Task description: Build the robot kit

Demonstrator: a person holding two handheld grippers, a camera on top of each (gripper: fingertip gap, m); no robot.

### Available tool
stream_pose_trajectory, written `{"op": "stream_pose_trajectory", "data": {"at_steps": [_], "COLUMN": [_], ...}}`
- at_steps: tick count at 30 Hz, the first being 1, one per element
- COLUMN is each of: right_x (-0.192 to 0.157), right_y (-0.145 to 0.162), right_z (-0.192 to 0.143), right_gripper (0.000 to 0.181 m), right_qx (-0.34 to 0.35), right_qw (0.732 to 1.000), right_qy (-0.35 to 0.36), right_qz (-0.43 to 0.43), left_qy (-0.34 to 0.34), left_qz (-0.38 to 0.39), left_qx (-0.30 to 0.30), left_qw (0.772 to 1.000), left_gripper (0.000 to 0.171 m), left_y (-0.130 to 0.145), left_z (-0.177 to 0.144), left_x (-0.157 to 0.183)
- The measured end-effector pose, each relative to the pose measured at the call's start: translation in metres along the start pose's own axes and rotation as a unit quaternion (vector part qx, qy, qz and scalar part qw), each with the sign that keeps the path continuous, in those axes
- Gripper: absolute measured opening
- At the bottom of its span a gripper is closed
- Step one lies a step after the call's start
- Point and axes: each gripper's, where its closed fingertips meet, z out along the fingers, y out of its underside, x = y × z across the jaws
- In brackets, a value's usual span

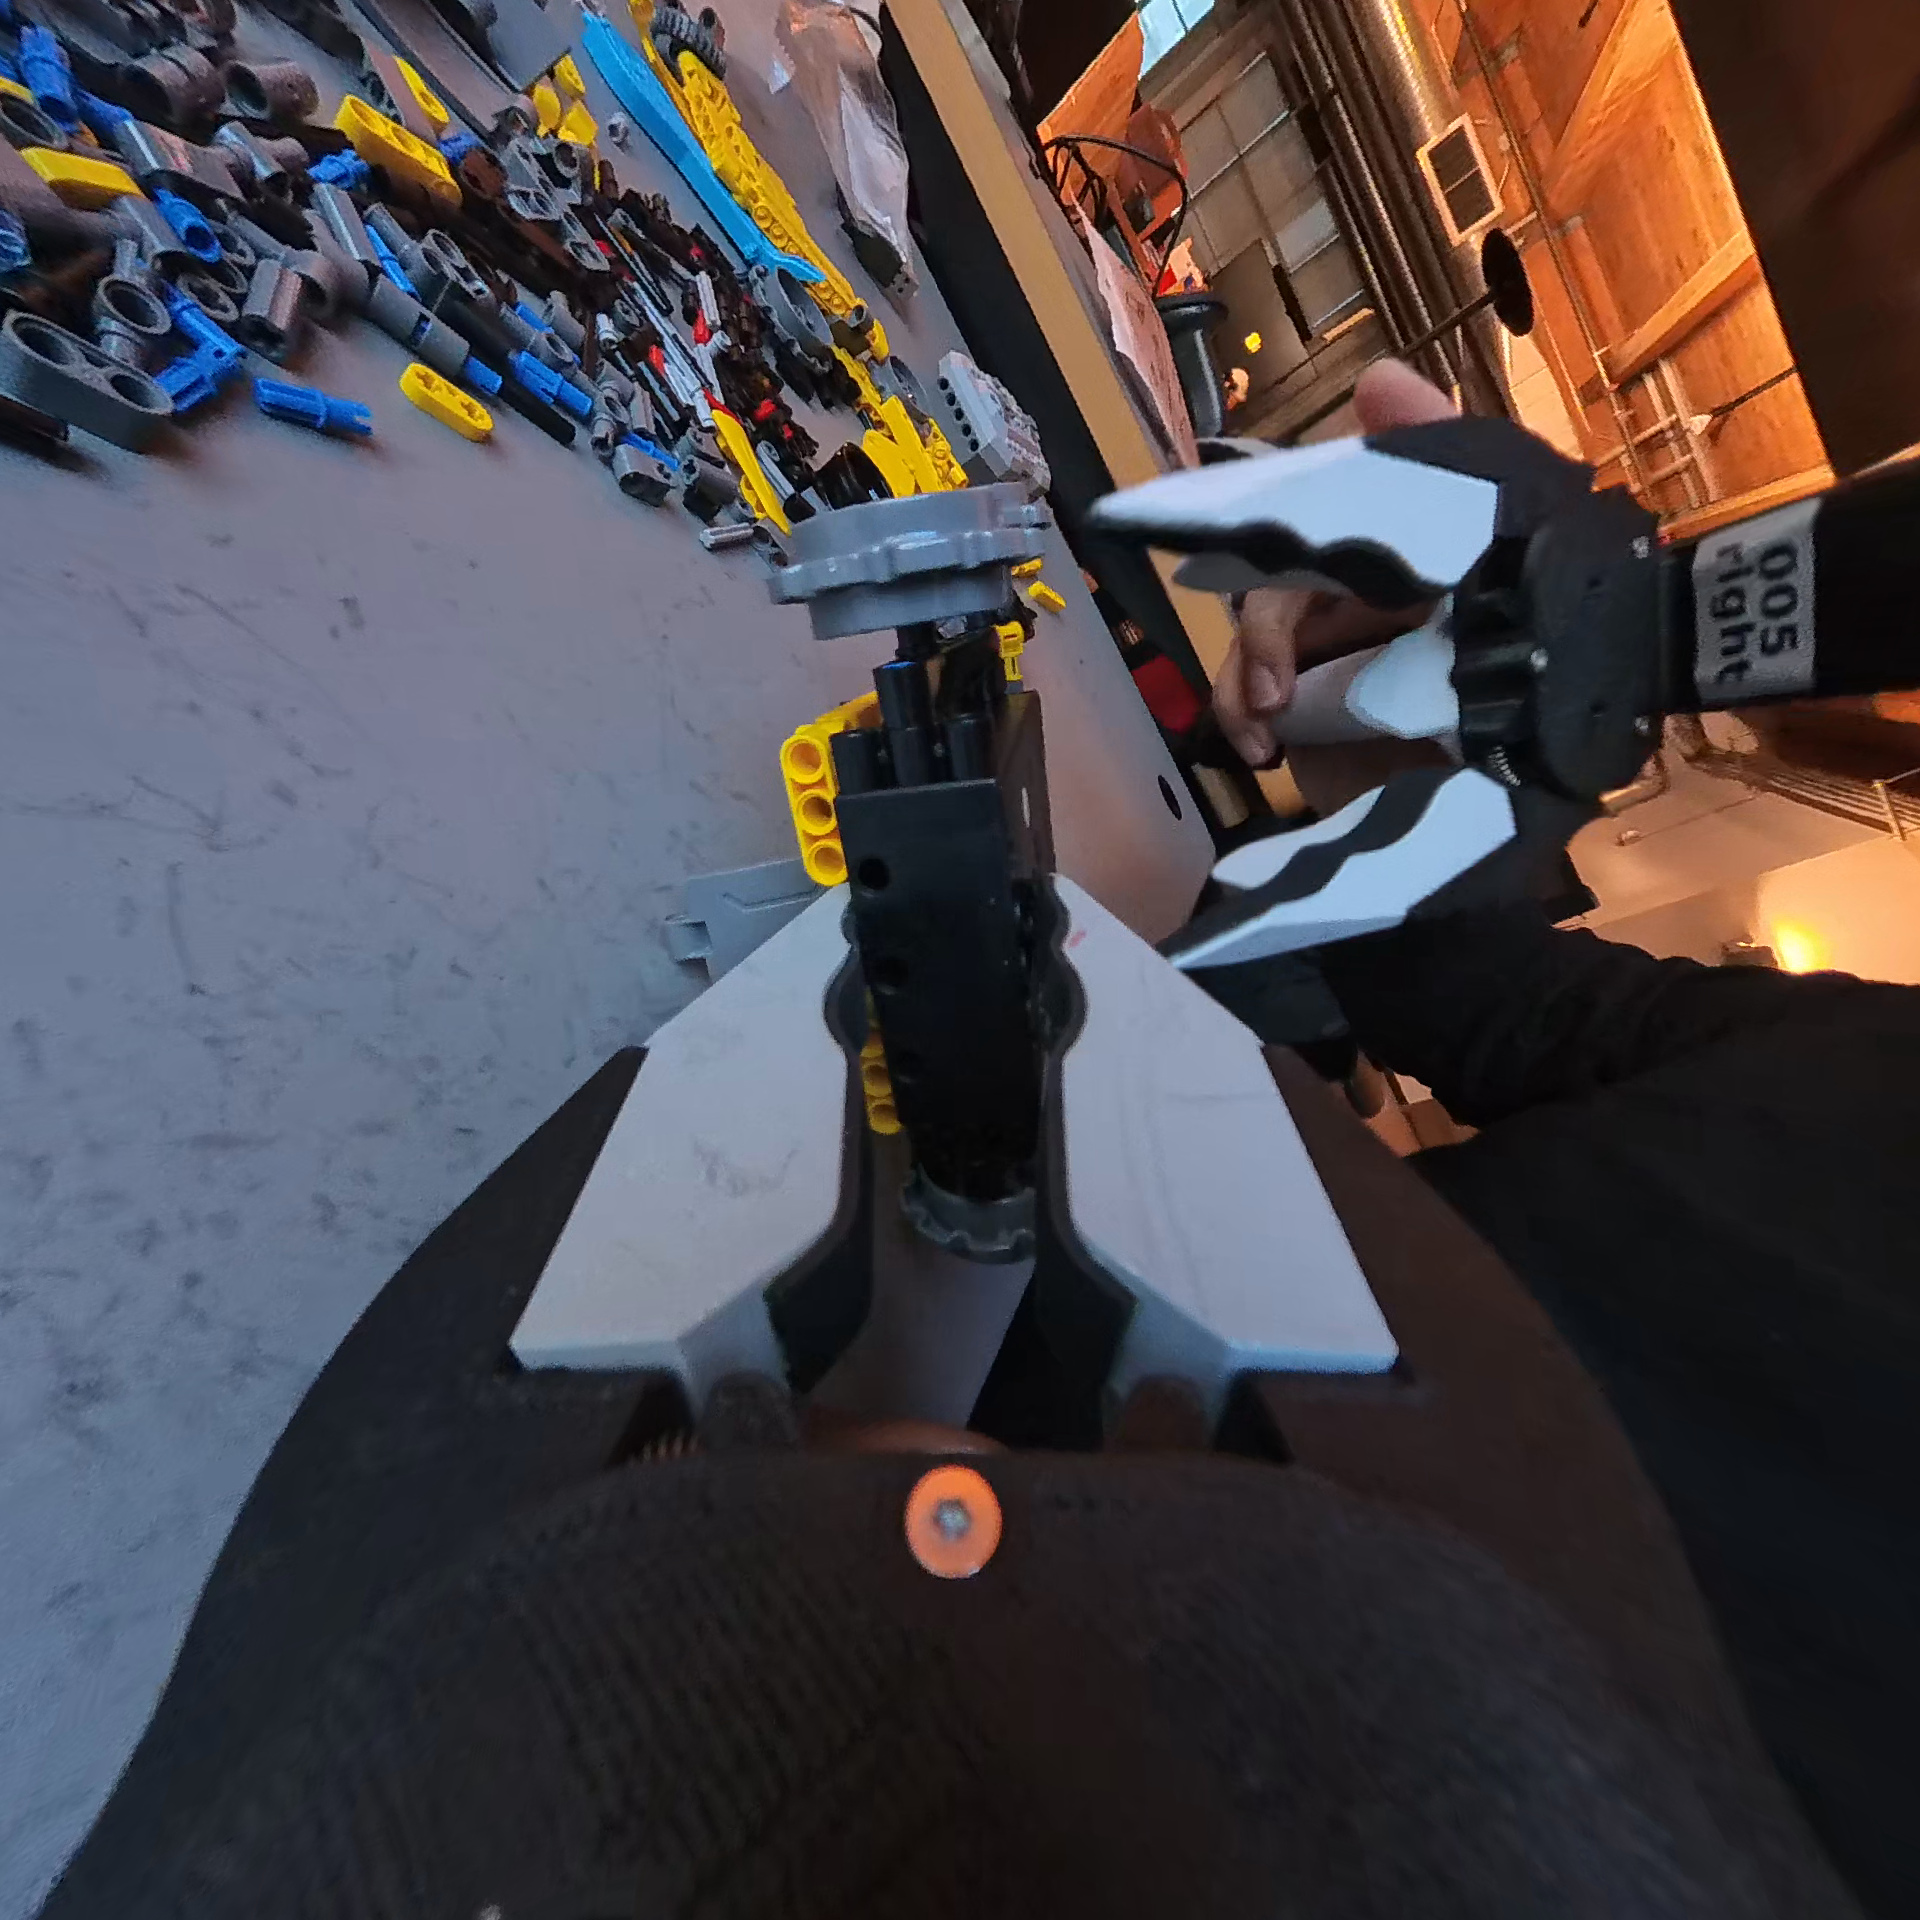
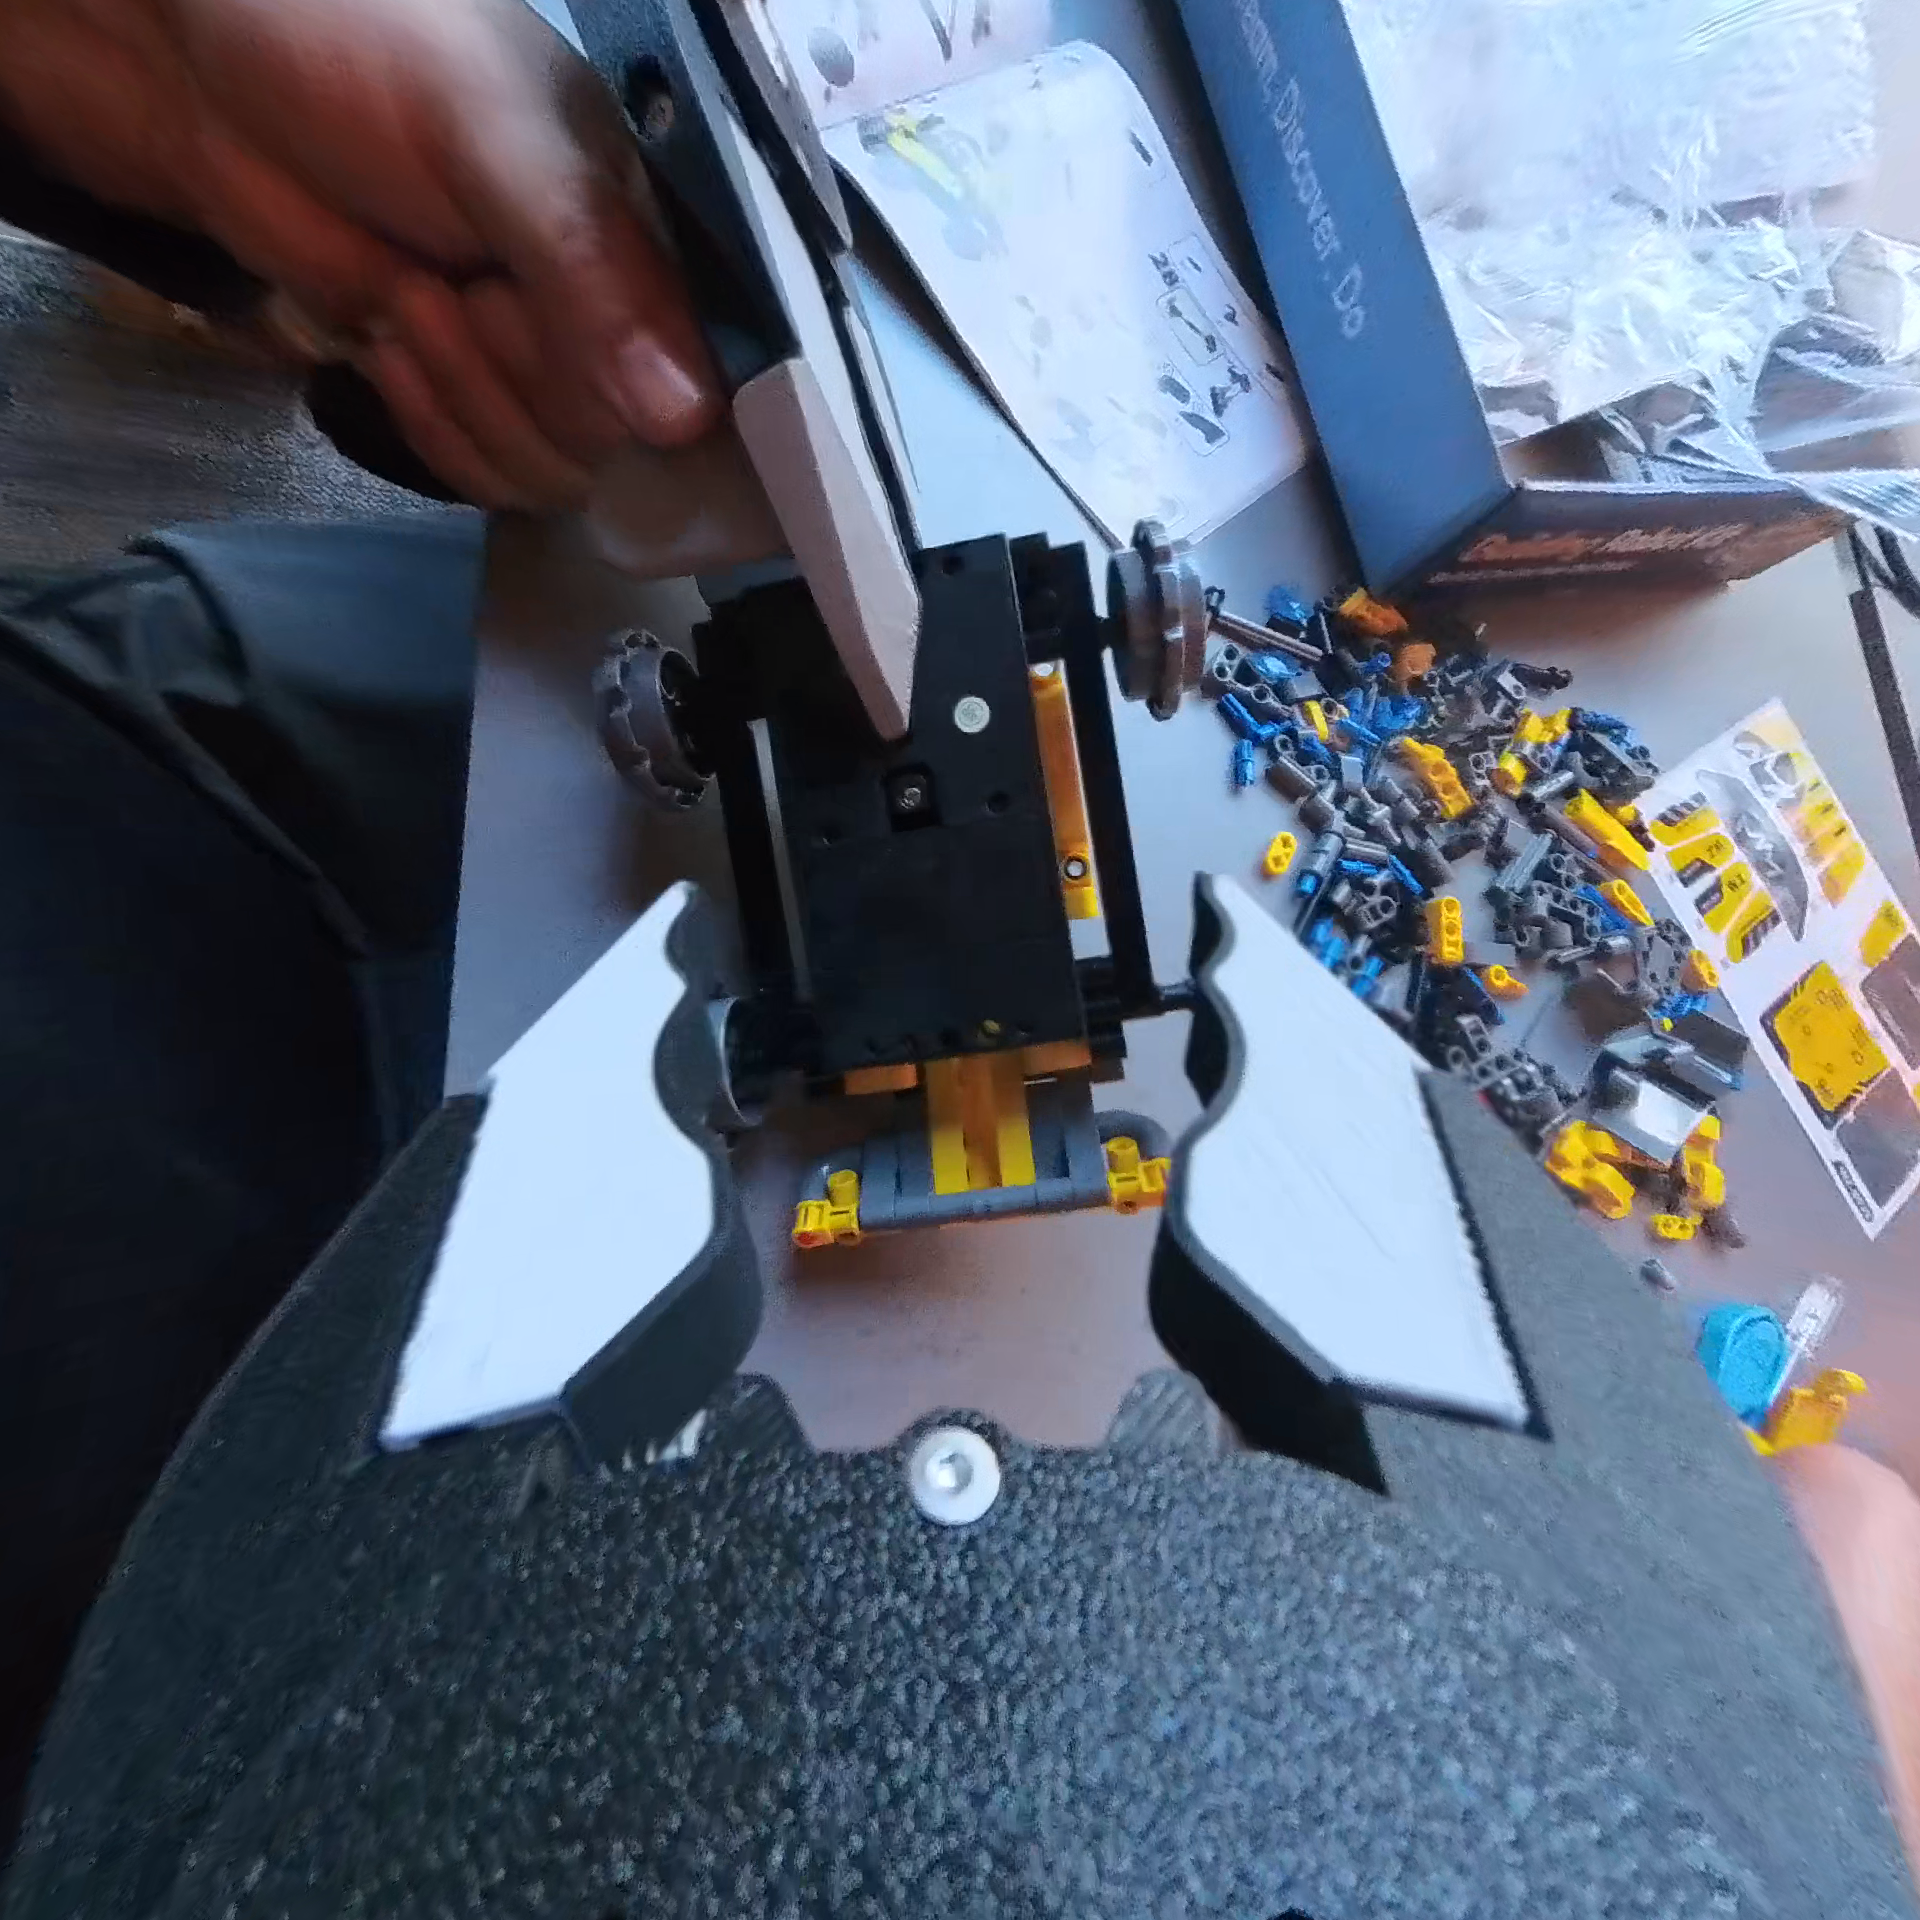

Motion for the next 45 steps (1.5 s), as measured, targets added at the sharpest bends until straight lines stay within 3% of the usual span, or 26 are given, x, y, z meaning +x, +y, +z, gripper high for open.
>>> {"op": "stream_pose_trajectory", "data": {"at_steps": [7,10,13,15,21,31,45], "right_x": [0.018,0.020,0.024,0.025,0.023,0.021,0.021], "right_y": [0.002,0.005,0.018,0.024,0.027,0.036,0.034], "right_z": [-0.007,-0.004,0.003,0.008,0.014,0.018,0.019], "right_gripper": [0.096,0.105,0.129,0.136,0.115,0.113,0.113], "right_qx": [0.005,-0.004,-0.034,-0.047,-0.049,-0.038,0.002], "right_qw": [0.999,0.999,0.998,0.998,0.998,0.999,1.000], "right_qy": [0.035,0.046,0.051,0.047,0.047,0.011,-0.010], "right_qz": [0.013,0.007,0.020,0.021,0.003,0.026,-0.008], "left_qy": [0.001,0.001,0.001,0.001,0.000,0.005,0.006], "left_qz": [0.001,0.001,0.002,0.003,0.005,0.002,0.003], "left_qx": [0.001,0.001,0.001,0.002,0.004,-0.006,-0.009], "left_qw": [1.000,1.000,1.000,1.000,1.000,1.000,1.000], "left_gripper": [0.027,0.027,0.027,0.027,0.027,0.027,0.027], "left_y": [0.000,0.000,0.000,-0.001,-0.001,0.000,0.000], "left_z": [0.000,0.000,0.000,0.001,0.001,0.001,0.001], "left_x": [0.000,0.000,0.001,0.001,0.000,-0.001,-0.002]}}
